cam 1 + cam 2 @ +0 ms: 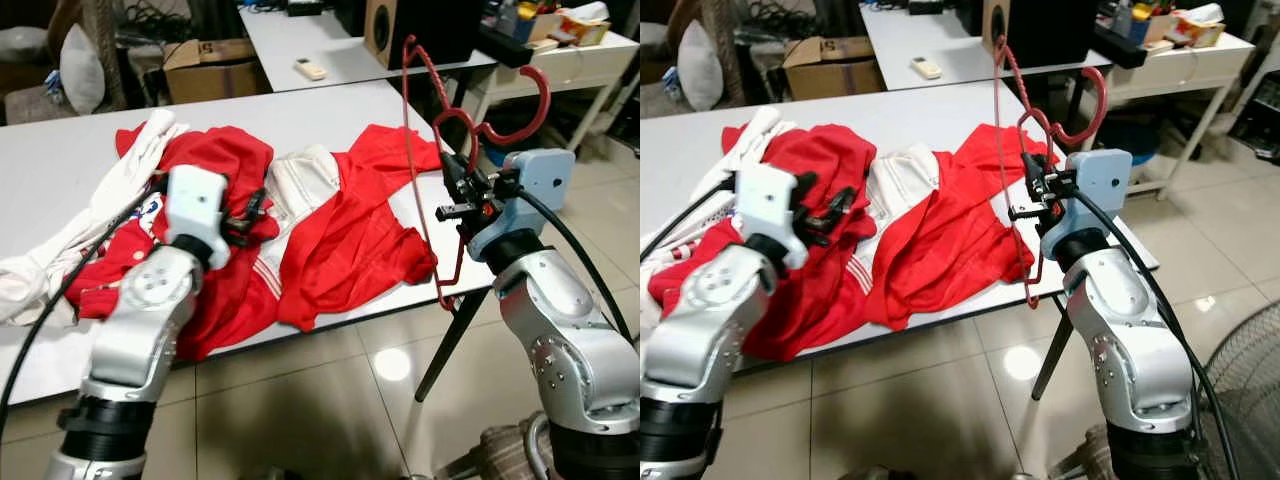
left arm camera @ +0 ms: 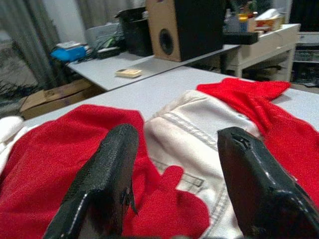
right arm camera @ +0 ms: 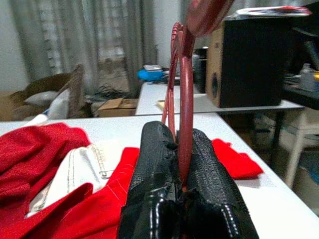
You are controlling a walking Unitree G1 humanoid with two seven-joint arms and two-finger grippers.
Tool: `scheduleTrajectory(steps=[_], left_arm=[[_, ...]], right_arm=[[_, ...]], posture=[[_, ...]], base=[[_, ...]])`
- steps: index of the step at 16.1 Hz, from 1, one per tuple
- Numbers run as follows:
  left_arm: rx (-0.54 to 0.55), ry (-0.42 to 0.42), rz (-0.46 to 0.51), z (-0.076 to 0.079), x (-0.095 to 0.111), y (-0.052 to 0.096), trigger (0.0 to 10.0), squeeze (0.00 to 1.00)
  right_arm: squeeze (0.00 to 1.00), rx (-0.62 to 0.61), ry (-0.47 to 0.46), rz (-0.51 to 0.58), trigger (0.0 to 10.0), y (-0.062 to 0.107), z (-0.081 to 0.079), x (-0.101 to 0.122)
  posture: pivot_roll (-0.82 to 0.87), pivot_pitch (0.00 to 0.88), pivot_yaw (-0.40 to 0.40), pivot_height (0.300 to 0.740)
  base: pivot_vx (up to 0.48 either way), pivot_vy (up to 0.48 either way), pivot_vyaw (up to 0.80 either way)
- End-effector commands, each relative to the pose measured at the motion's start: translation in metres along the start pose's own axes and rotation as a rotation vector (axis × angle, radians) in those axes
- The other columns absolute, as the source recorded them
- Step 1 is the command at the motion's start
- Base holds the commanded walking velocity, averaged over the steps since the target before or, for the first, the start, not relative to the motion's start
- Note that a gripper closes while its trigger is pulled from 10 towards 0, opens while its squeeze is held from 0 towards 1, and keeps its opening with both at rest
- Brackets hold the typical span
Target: Hang hanger
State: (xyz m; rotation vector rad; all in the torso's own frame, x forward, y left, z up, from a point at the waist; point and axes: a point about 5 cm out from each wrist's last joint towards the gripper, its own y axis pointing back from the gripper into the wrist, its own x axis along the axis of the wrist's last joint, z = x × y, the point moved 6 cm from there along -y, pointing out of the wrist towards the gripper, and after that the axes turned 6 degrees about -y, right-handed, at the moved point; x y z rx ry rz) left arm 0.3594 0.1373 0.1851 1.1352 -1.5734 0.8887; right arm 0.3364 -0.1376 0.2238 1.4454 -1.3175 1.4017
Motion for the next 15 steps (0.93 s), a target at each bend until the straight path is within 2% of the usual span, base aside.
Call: scheduleTrajectory(steps=[1, 6, 15], left_arm=[[-0.001, -0.016, 0.007, 0.001, 0.003, -0.001, 10.0, 0.00], [0.018, 0.010, -0.018, -0.001, -0.006, 0.000, 10.0, 0.00], [0.010, -0.004, -0.028, -0.003, -0.007, -0.003, 10.0, 0.00]], right_arm=[[0.00, -0.002, -0.007, 0.011, 10.0, 0.000, -0.002, 0.002], [0.00, 0.020, -0.017, -0.024, 10.0, 0.001, -0.009, -0.008], [0.00, -0.007, -0.013, -0.021, 10.0, -0.002, -0.007, -0.012]], posture=[[-0.12, 0.014, 0.079, 0.740], [-0.11, 0.018, 0.076, 0.740], [-0.10, 0.026, 0.077, 0.740]], base=[[0.000, 0.307, 0.00], [0.000, 0.309, 0.00], [0.000, 0.314, 0.00]])
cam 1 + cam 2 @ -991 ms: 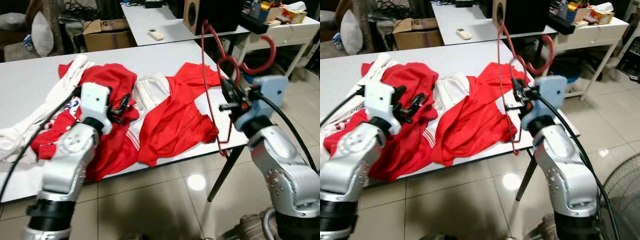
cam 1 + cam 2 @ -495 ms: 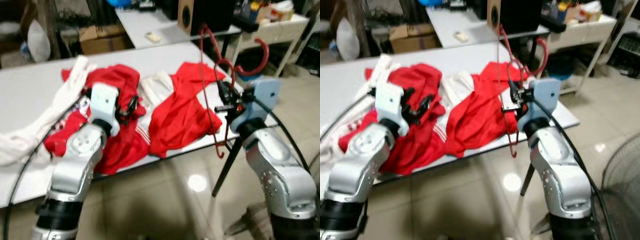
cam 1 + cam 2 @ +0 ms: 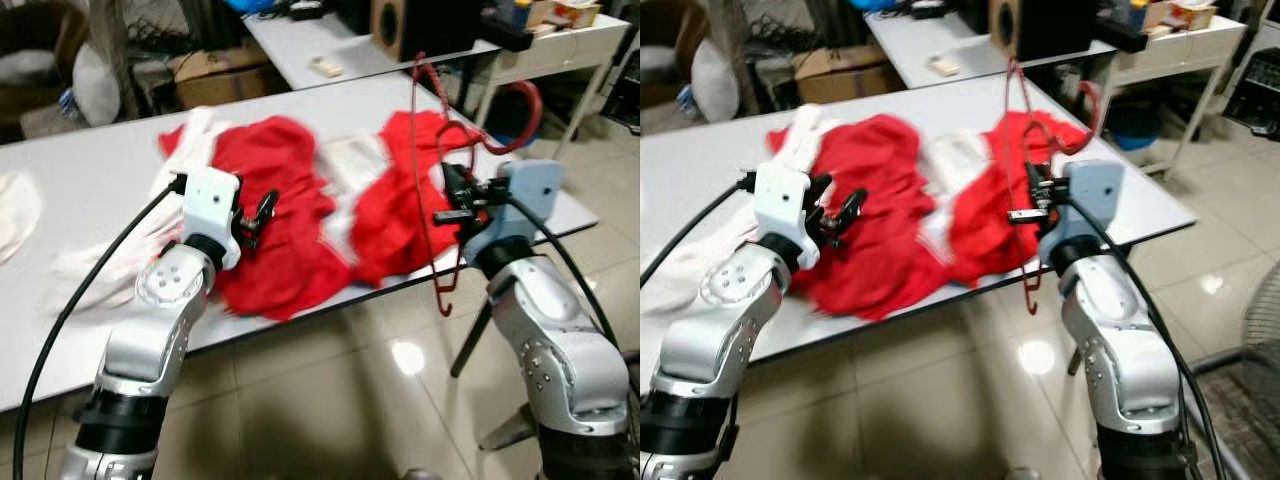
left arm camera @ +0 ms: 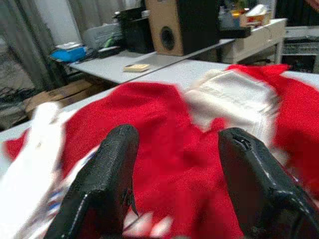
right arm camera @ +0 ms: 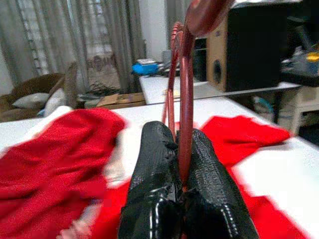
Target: Hang hanger
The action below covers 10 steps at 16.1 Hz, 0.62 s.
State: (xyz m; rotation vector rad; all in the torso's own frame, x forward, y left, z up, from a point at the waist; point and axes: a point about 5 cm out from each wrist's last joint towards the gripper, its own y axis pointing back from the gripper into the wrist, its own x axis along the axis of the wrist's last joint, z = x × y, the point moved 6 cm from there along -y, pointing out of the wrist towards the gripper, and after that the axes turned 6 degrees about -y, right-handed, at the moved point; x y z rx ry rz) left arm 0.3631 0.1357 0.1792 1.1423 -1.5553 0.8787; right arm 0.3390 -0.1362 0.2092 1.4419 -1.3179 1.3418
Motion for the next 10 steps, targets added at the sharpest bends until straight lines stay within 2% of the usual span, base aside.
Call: scheduleTrajectory(steps=[1, 8, 10], left_arm=[[0.012, -0.012, -0.011, -0.005, -0.001, 0.001, 10.0, 0.00], [0.017, -0.023, -0.011, -0.005, -0.001, 0.002, 10.0, 0.00], [0.017, -0.024, -0.014, -0.005, -0.002, 0.002, 10.0, 0.00]], right_arm=[[0.00, 0.032, -0.001, 0.008, 10.0, -0.001, -0.008, 0.002], [0.00, 0.033, 0.003, -0.003, 10.0, -0.004, -0.007, -0.001], [0.00, 0.018, -0.004, -0.050, 10.0, -0.002, -0.003, -0.010]], posture=[[-0.10, 0.026, 0.077, 0.740], [-0.09, 0.022, 0.058, 0.740], [-0.09, 0.021, 0.060, 0.740]], base=[[0.000, 0.315, 0.00], [0.000, 0.318, 0.00], [0.000, 0.319, 0.00]])
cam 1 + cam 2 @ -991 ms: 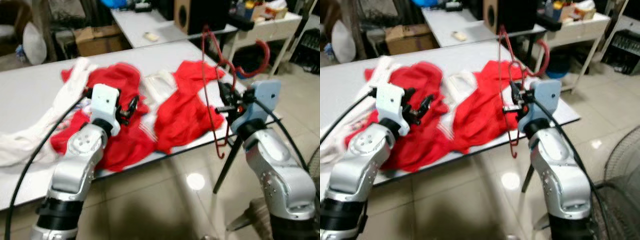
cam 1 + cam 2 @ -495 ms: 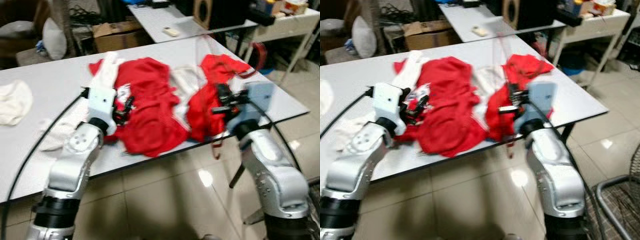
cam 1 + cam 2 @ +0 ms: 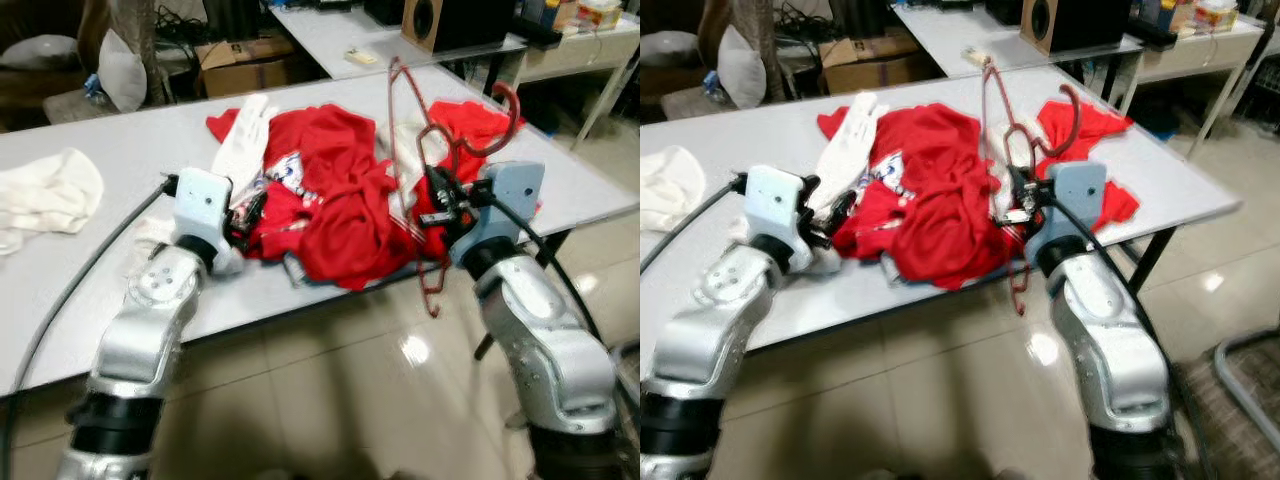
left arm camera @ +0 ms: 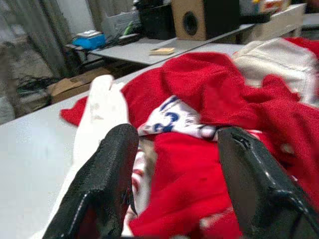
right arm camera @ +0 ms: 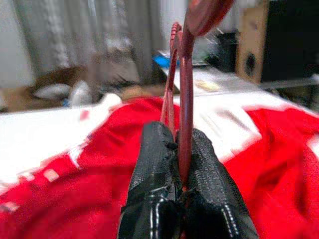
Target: Hang hanger
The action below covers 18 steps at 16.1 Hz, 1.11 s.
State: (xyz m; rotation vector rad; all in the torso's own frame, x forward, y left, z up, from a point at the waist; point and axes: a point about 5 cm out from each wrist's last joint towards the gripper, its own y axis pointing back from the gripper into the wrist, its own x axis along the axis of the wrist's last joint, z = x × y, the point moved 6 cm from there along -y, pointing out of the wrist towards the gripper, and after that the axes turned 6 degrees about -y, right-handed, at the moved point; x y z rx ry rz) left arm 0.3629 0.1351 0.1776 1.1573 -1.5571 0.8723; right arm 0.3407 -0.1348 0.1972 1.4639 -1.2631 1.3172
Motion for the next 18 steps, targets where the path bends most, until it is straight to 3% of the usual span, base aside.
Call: scheduleTrajectory(steps=[1, 8, 10, 11, 18], left_arm=[[0.011, -0.016, -0.009, -0.006, -0.001, 0.002, 10.0, 0.00], [0.007, -0.014, -0.014, -0.005, -0.002, 0.001, 10.0, 0.00], [0.009, -0.013, -0.020, -0.004, -0.004, 0.002, 10.0, 0.00], [0.011, -0.009, -0.028, -0.004, -0.007, 0.003, 10.0, 0.00], [0.020, -0.005, -0.040, -0.005, -0.012, 0.004, 10.0, 0.00]], right_arm=[[0.00, 0.004, 0.006, -0.002, 10.0, 0.000, -0.002, 0.000], [0.00, 0.014, -0.050, 0.027, 10.0, 0.001, -0.005, 0.004], [0.00, 0.054, -0.011, 0.040, 10.0, 0.002, -0.012, 0.006], [0.00, 0.054, 0.025, -0.003, 10.0, 0.003, -0.013, -0.005], [0.00, 0.040, 0.039, -0.014, 10.0, 0.005, -0.008, -0.008]], posture=[[-0.09, 0.022, 0.063, 0.740], [-0.10, 0.018, 0.071, 0.740], [-0.10, 0.021, 0.069, 0.740], [-0.10, 0.026, 0.064, 0.740], [-0.11, 0.027, 0.064, 0.740]], base=[[0.000, 0.319, 0.00], [0.000, 0.318, 0.00], [0.000, 0.317, 0.00], [0.000, 0.315, 0.00], [0.000, 0.319, 0.00]])
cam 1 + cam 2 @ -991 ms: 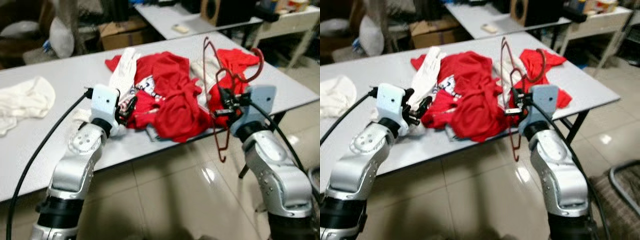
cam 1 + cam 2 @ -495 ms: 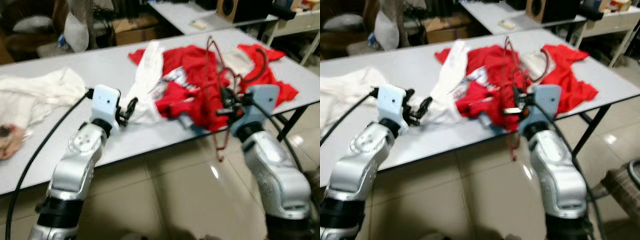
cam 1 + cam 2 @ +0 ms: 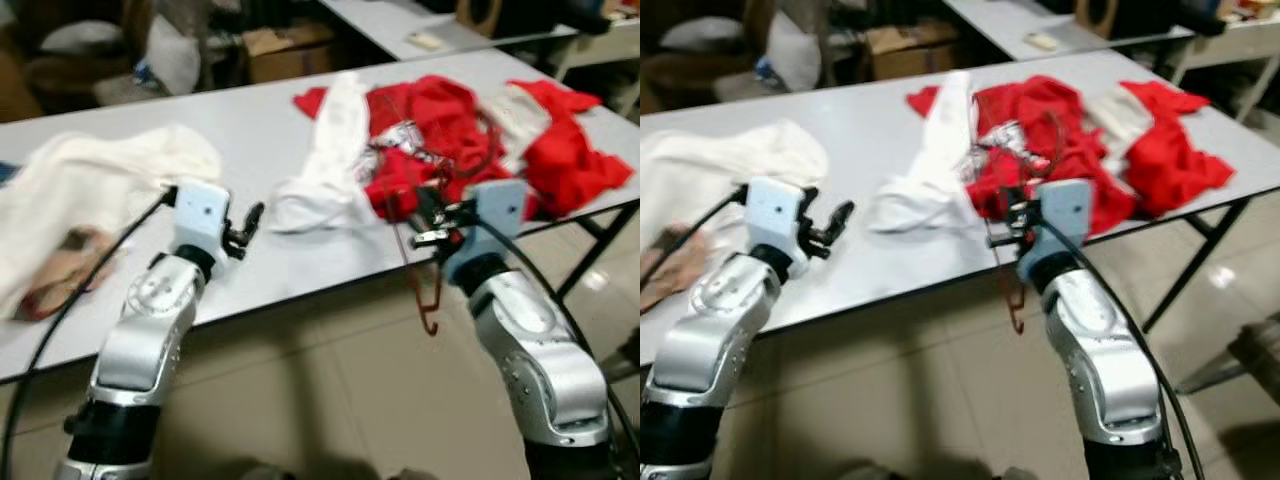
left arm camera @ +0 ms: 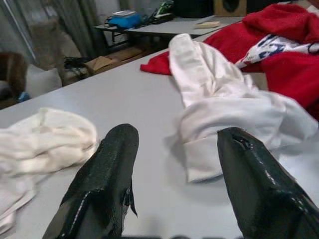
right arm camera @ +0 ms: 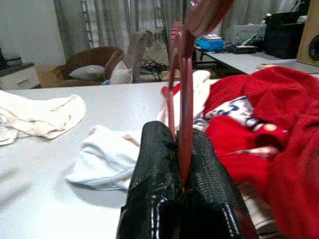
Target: Hang hanger
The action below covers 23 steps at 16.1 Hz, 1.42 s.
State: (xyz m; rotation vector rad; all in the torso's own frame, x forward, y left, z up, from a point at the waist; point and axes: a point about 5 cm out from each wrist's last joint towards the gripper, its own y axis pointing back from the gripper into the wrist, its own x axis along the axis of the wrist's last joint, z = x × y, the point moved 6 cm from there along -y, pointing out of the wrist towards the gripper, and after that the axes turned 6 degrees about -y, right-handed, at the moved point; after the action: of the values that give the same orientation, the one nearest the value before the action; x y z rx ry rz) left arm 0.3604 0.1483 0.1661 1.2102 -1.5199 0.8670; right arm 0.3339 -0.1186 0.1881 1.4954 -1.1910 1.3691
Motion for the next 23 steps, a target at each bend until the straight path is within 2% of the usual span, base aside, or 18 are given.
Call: scheduleTrajectory(steps=[1, 11, 12, 14, 15, 16, 17, 18, 19, 20, 22, 23], left_arm=[[-0.008, -0.001, 0.005, 0.004, 0.002, -0.001, 10.0, 0.00], [0.010, -0.003, 0.003, 0.000, 0.000, -0.001, 10.0, 0.00], [0.006, -0.005, 0.006, 0.001, 0.001, -0.001, 10.0, 0.00], [-0.020, -0.034, 0.033, 0.007, 0.005, 0.000, 10.0, 0.00], [-0.030, -0.029, 0.037, 0.010, 0.005, 0.000, 10.0, 0.00], [-0.031, 0.036, 0.035, 0.012, 0.003, 0.001, 10.0, 0.00], [-0.034, 0.043, 0.020, 0.012, -0.001, 0.001, 10.0, 0.00], [-0.048, -0.022, -0.020, 0.012, -0.011, 0.003, 10.0, 0.00], [-0.041, -0.048, -0.055, 0.010, -0.019, 0.003, 10.0, 0.00], [0.012, -0.064, -0.107, 0.001, -0.031, 0.004, 10.0, 0.00], [0.057, -0.019, -0.119, -0.006, -0.033, 0.003, 10.0, 0.00], [0.061, -0.021, -0.118, -0.007, -0.034, 0.004, 10.0, 0.00]], right_arm=[[0.00, -0.025, 0.013, 0.010, 10.0, 0.002, 0.008, 0.003], [0.00, 0.002, 0.030, 0.006, 10.0, -0.001, 0.003, 0.002], [0.00, -0.050, 0.141, -0.015, 10.0, 0.000, 0.013, -0.002], [0.00, -0.087, 0.051, 0.011, 10.0, 0.000, 0.020, 0.000], [0.00, -0.088, 0.043, 0.008, 10.0, 0.001, 0.022, -0.001], [0.00, -0.100, -0.016, 0.010, 10.0, 0.001, 0.022, -0.003], [0.00, -0.129, -0.021, 0.009, 10.0, 0.002, 0.026, -0.005], [0.00, -0.126, -0.067, 0.001, 10.0, 0.003, 0.026, -0.010], [0.00, -0.130, -0.081, -0.013, 10.0, 0.004, 0.027, -0.014], [0.00, -0.123, -0.057, -0.049, 10.0, 0.005, 0.028, -0.022], [0.00, -0.079, -0.058, -0.055, 10.0, 0.007, 0.022, -0.026], [0.00, -0.079, -0.039, -0.089, 10.0, 0.009, 0.022, -0.035]], posture=[[-0.11, 0.027, 0.064, 0.740], [-0.11, 0.018, 0.053, 0.740], [-0.10, 0.015, 0.053, 0.740], [-0.10, 0.013, 0.056, 0.740], [-0.10, 0.009, 0.058, 0.740], [-0.11, 0.005, 0.060, 0.740], [-0.11, 0.002, 0.061, 0.740], [-0.10, 0.000, 0.062, 0.740], [-0.10, 0.000, 0.062, 0.740], [-0.10, 0.000, 0.063, 0.740], [-0.11, 0.000, 0.063, 0.740], [-0.11, 0.000, 0.063, 0.740]], base=[[0.000, 0.319, 0.00], [0.000, 0.318, 0.00], [0.000, 0.307, 0.00], [0.000, 0.000, 0.00], [0.000, 0.000, 0.00], [0.000, 0.000, 0.00], [0.000, 0.000, 0.00], [0.000, 0.000, 0.00], [0.000, 0.000, 0.00], [0.000, 0.000, 0.00], [0.000, 0.000, 0.00], [0.000, 0.000, 0.00]])
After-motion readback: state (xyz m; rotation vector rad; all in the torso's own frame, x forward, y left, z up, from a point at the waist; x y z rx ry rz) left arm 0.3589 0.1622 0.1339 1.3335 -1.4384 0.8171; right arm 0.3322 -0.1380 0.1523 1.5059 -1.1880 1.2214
